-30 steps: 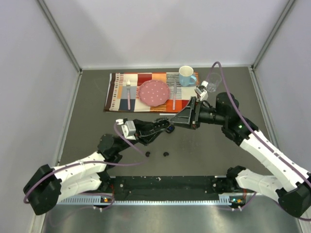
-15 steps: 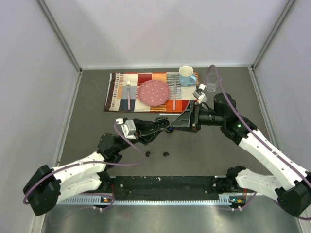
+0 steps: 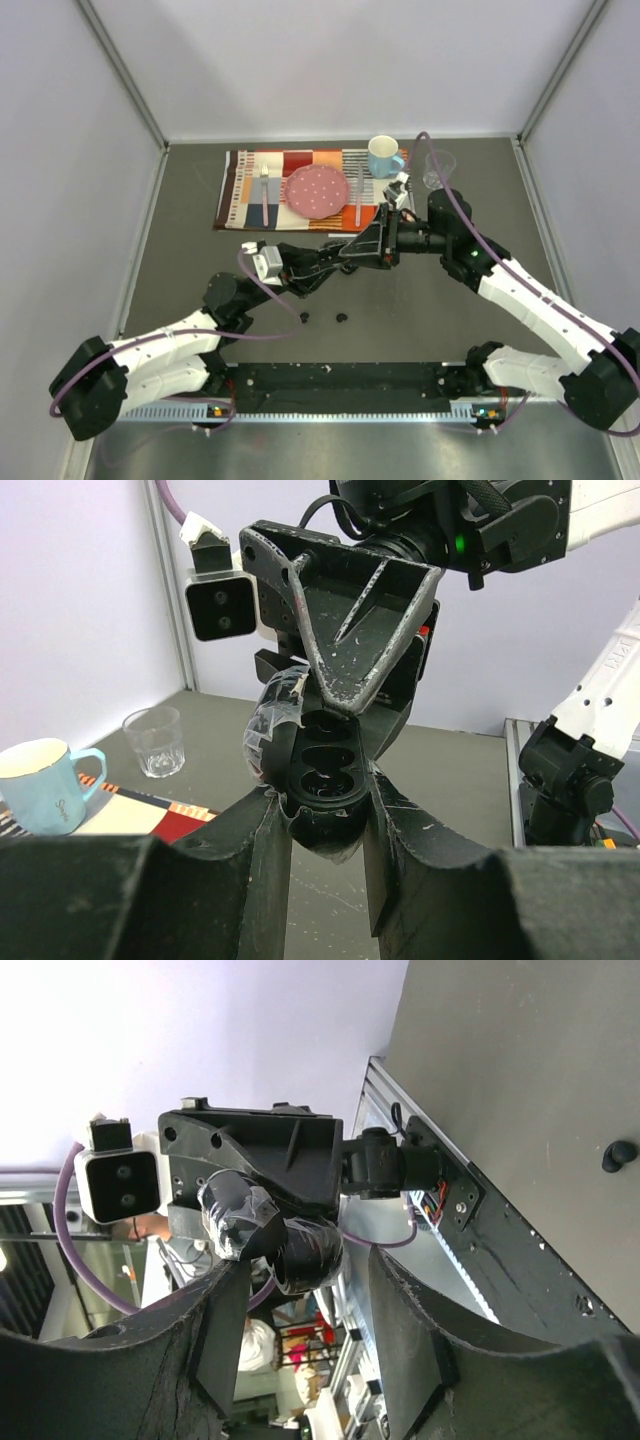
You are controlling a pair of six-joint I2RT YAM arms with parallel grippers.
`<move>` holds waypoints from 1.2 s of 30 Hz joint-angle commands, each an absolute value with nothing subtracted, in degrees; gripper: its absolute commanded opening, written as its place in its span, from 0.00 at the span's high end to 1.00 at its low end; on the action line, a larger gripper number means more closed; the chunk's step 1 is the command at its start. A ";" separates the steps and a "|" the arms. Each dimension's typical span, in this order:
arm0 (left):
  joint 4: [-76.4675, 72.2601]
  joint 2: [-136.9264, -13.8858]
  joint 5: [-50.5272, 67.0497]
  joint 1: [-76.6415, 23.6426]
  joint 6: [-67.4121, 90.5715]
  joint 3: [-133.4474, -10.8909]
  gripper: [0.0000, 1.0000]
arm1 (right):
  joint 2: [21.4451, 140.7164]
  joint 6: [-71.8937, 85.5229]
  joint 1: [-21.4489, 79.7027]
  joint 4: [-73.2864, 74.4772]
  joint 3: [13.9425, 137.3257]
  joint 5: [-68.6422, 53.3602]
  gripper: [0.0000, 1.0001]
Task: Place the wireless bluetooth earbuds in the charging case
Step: Adjust the charging case.
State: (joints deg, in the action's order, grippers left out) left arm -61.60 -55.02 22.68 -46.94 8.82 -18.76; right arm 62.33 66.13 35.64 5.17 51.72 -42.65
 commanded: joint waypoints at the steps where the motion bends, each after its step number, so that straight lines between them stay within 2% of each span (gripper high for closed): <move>1: -65.21 -55.55 23.12 -47.11 8.96 -21.09 1.00 | 62.40 67.24 36.39 1.41 51.68 -44.65 0.50; 4: -66.00 -56.25 23.38 -47.02 9.40 -21.18 1.00 | 62.93 67.76 36.39 0.97 51.50 -44.82 0.54; 9: -66.88 -57.04 23.64 -47.02 9.76 -21.44 1.00 | 63.90 69.96 36.30 -2.55 50.54 -46.41 0.67; 13: -66.88 -56.95 23.12 -47.11 9.67 -21.53 1.00 | 63.90 70.14 36.39 -3.16 50.19 -46.32 0.92; 15: -66.88 -56.95 22.68 -47.11 9.93 -21.53 0.98 | 63.72 70.57 36.39 -3.51 49.83 -45.97 1.00; 17: -67.32 -56.78 21.98 -47.11 10.37 -21.36 0.89 | 63.20 71.89 36.30 -7.00 48.18 -45.53 1.00; 23: -69.96 -56.60 18.90 -47.11 12.04 -19.87 0.80 | 62.23 76.73 36.30 -13.36 44.47 -44.47 1.00; 28: -70.75 -56.51 18.02 -47.11 12.48 -19.60 0.80 | 62.23 77.34 36.39 -14.15 44.21 -44.12 1.00; 30: -70.84 -56.69 18.02 -47.11 12.66 -19.51 0.82 | 62.40 77.69 36.30 -14.41 44.12 -44.12 1.00; 32: -71.01 -56.69 18.19 -47.11 12.48 -19.51 0.97 | 62.49 77.87 36.39 -14.85 43.95 -44.12 1.00; 34: -71.10 -56.78 18.28 -47.11 12.39 -19.51 1.00 | 62.31 77.78 36.39 -14.94 43.77 -44.12 1.00; 36: -71.19 -56.78 18.63 -47.11 11.69 -19.42 1.00 | 62.14 77.61 36.39 -14.68 43.51 -43.77 0.89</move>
State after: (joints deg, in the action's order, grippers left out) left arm -65.43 -56.80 20.05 -46.89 10.52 -19.07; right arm 62.92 79.09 35.51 -11.75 44.47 -43.62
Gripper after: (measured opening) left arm 0.342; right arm 0.202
